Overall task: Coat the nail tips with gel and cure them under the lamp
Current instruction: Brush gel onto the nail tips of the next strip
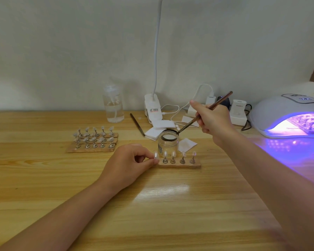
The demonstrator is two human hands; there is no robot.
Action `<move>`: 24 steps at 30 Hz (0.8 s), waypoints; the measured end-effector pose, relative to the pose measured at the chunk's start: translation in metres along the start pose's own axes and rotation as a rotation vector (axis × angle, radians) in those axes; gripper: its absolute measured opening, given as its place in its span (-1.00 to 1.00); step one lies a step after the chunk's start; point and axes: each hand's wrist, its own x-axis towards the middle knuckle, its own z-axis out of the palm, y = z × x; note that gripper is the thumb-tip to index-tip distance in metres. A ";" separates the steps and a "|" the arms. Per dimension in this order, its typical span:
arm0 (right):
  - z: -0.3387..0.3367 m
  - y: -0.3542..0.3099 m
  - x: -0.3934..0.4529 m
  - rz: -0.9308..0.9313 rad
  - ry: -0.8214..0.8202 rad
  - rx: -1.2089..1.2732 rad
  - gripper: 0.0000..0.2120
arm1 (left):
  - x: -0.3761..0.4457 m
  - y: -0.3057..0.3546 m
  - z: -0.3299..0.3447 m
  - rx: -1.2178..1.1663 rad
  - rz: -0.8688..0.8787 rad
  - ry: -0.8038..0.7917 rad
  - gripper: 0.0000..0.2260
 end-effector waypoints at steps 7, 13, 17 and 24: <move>0.002 0.004 -0.004 0.004 0.015 -0.015 -0.64 | -0.002 0.001 0.000 0.048 0.030 0.013 -0.94; -0.010 0.005 -0.008 0.048 0.081 0.087 -0.69 | -0.003 0.004 0.000 0.084 0.050 0.007 -1.00; -0.014 0.010 -0.023 0.112 -0.006 0.281 -0.67 | -0.005 0.006 -0.001 0.084 0.055 0.007 -0.96; -0.007 0.022 -0.066 -0.200 -0.084 0.315 -0.69 | -0.004 0.005 -0.003 -0.009 0.007 0.028 -0.76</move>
